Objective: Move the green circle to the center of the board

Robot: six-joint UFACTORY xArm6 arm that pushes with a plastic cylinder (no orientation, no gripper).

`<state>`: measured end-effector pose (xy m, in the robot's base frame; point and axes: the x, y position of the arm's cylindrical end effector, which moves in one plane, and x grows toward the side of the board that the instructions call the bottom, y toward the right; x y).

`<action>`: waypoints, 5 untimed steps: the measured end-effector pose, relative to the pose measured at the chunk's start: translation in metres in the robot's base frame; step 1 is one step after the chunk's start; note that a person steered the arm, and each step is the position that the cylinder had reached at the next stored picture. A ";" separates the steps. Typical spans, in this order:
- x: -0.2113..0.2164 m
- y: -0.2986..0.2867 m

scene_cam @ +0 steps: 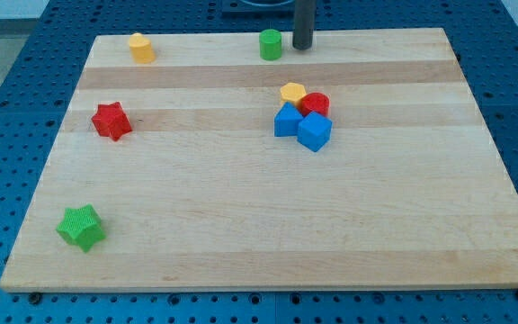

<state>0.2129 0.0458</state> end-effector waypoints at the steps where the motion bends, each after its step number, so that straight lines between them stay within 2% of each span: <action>1: -0.007 -0.029; 3: -0.007 -0.074; 5: -0.006 -0.091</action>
<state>0.2070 -0.0447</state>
